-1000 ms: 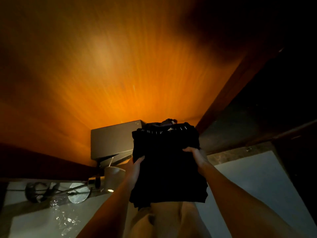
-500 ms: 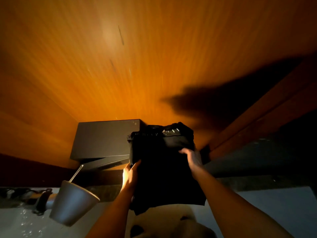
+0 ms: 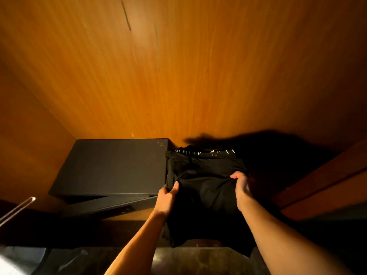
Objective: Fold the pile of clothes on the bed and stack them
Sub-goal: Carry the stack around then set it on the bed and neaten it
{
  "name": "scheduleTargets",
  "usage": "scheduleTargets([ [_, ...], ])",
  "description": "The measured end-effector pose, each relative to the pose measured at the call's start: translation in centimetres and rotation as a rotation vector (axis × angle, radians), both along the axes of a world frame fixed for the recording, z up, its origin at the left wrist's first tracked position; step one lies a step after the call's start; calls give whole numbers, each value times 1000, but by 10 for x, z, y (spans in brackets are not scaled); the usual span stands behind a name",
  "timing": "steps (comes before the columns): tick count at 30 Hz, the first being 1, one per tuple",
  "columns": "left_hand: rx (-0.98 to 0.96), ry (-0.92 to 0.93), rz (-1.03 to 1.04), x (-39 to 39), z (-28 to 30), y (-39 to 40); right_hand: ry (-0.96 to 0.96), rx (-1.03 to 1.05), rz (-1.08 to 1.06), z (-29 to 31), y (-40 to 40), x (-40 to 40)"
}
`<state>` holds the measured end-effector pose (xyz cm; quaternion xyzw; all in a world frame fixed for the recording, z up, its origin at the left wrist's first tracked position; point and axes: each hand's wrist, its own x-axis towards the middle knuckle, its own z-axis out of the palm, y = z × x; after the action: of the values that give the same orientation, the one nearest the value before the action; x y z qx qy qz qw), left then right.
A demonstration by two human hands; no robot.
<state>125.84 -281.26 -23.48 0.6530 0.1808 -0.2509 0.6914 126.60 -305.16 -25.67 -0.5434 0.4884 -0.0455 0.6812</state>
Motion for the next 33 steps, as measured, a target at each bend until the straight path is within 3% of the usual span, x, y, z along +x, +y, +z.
scheduleTargets([
  [2, 9, -34, -25, 11, -30, -9, -12, -40, -66, -40, -11, 17],
  [5, 28, -89, -28, 28, -68, -20, -13, -86, -138, -35, -4, 30],
  [10, 156, -147, 59, 63, -113, -33, -42, -157, -89, -74, -13, 57],
  [13, 279, -165, 52, 78, -135, -39, -29, -152, 32, -96, -18, 67],
  [18, 486, -245, -3, 83, -148, -48, 69, -311, 139, -120, -17, 73],
  [21, 757, -311, -116, 75, -138, -54, 68, -367, 196, -115, -11, 71],
  [23, 1023, -473, -193, 66, -124, -61, 89, -605, 233, -108, -5, 63],
  [25, 1230, -756, -238, 61, -115, -69, 103, -1046, 290, -98, 3, 49],
  [28, 1302, -1146, -448, 56, -119, -84, -29, -1529, 494, -104, 17, 30],
  [31, 1421, -1125, -783, 48, -137, -87, 35, -1631, 755, -132, 19, 23],
  [33, 1469, -1000, -844, 54, -152, -76, 119, -1625, 835, -147, 10, 20],
])
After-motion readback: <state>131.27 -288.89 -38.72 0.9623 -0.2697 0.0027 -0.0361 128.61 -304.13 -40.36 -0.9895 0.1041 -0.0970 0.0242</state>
